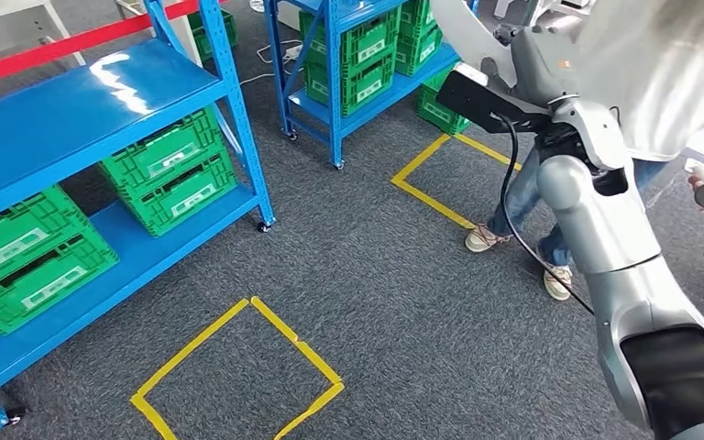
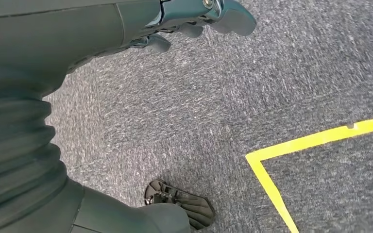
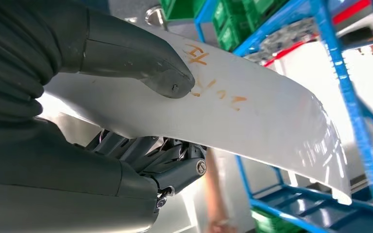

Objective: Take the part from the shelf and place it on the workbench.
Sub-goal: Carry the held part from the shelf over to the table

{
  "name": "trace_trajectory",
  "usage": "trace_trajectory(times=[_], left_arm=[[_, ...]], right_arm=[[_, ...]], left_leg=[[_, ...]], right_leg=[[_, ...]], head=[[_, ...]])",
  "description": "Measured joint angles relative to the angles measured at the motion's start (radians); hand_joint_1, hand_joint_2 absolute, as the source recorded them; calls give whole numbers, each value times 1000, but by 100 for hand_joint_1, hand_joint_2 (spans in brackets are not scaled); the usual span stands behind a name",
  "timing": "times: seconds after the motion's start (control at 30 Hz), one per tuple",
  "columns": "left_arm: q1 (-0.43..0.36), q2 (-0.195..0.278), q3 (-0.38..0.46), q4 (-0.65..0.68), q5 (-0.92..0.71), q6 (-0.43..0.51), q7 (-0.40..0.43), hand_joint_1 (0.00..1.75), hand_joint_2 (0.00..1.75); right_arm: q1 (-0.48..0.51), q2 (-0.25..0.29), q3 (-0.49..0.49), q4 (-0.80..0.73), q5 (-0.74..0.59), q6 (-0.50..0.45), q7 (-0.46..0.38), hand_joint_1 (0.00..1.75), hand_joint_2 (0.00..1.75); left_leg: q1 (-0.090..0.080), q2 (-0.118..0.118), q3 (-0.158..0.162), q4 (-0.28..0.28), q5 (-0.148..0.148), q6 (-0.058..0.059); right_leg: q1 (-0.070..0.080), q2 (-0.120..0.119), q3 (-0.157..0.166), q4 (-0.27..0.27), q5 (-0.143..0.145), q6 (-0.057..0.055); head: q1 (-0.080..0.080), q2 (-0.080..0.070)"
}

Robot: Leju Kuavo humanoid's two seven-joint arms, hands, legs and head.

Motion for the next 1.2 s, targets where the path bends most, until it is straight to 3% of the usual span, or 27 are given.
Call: trace_trajectory(times=[0.1,0.17,0.23,0.3,0.33,0.37,0.4,0.47,0.53,0.6,0.67,0.73,0.8,0.83,0.87,0.93,1.0,1.03,1.13,1.2], left_arm=[[1,1,5,0,8,4,-3,0,175],[1,1,8,0,12,4,-9,0,175],[3,1,12,0,14,4,-14,0,175],[8,1,15,2,14,-1,-15,0,175],[10,1,15,2,14,-5,-15,0,175],[11,1,15,3,14,-9,-16,0,175],[12,1,15,3,14,-13,-16,0,175],[13,4,15,3,14,-15,-16,0,175],[13,5,16,4,12,-18,-15,0,175],[12,5,16,4,8,-22,-14,0,175],[13,5,16,4,6,-23,-16,0,175],[17,5,16,3,5,-28,-30,0,175],[24,5,16,4,5,-43,-53,0,175],[27,5,16,5,5,-50,-62,0,175],[29,5,16,6,5,-54,-68,0,175],[32,4,16,7,3,-56,-72,0,175],[32,4,16,7,2,-56,-74,0,175],[32,4,16,8,0,-56,-74,0,175],[32,3,16,8,-2,-56,-75,0,175],[32,3,16,8,-2,-55,-76,0,175]], right_arm=[[43,-14,-16,-26,-18,-16,-19,175,175],[73,-20,-29,-44,-31,-25,-34,175,175],[98,-21,-38,-57,-37,-31,-47,175,175],[126,-21,-41,-63,-39,-35,-55,175,175],[140,-21,-43,-66,-38,-36,-59,175,175],[150,-21,-47,-69,-37,-37,-62,175,175],[158,-21,-52,-72,-36,-37,-64,175,175],[165,-21,-60,-77,-35,-39,-66,175,175],[169,-23,-65,-81,-36,-40,-68,175,175],[179,-31,-72,-86,-40,-38,-73,175,175],[185,-44,-83,-90,-47,-36,-79,175,175],[189,-50,-91,-95,-51,-36,-84,175,175],[206,-49,-92,-101,-52,-39,-87,175,175],[218,-49,-92,-104,-51,-41,-88,175,175],[227,-49,-92,-107,-50,-42,-89,175,175],[234,-50,-92,-114,-47,-43,-90,175,175],[236,-50,-92,-121,-44,-44,-91,175,175],[237,-50,-92,-123,-44,-44,-91,175,175],[240,-52,-93,-126,-42,-45,-92,175,175],[237,-51,-93,-127,-36,-48,-92,175,175]], left_leg=[[-1,22,10,-3,-7,-17],[2,-13,-1,31,-36,-27],[5,-68,-50,142,-99,-34],[5,-87,-107,260,-141,-35],[5,-90,-118,277,-135,-34],[5,-93,-109,251,-108,-31],[5,-103,-84,192,-70,-27],[8,-153,-26,58,-12,-19],[8,-182,0,1,-1,-13],[6,-161,4,-6,3,-4],[7,-135,8,-16,11,9],[8,-106,10,-22,13,19],[7,-77,9,-21,11,22],[7,-62,9,-21,10,22],[7,-48,10,-19,8,21],[6,-22,11,-13,1,16],[2,0,12,-6,-8,6],[0,10,14,-5,-11,0],[-1,27,23,-7,-19,-16],[2,-16,5,41,-54,-26]], right_leg=[[2,26,0,-11,1,-18],[-5,45,3,-17,5,-30],[-9,65,3,-20,8,-37],[-8,89,3,-19,8,-39],[-7,103,3,-19,8,-39],[-6,117,3,-18,8,-38],[-7,130,3,-17,8,-38],[-7,156,0,-14,9,-32],[-11,182,-8,-14,15,-18],[-15,202,-15,-20,22,-1],[-13,157,-28,1,9,9],[-8,87,-75,102,-47,17],[-10,67,-137,237,-104,24],[-11,65,-150,267,-109,27],[-13,62,-141,257,-96,28],[-13,35,-67,127,-40,26],[-7,2,-4,11,-5,14],[-3,-3,7,-12,-1,6],[-3,28,4,-16,2,-14],[-10,47,7,-23,7,-26]], head=[[0,0],[-1,0],[-4,0],[-5,0],[-5,0],[-6,0],[-5,0],[-5,0],[-5,0],[-5,0],[-1,0],[4,0],[4,0],[4,0],[4,0],[4,0],[4,0],[4,0],[3,0],[2,0]])
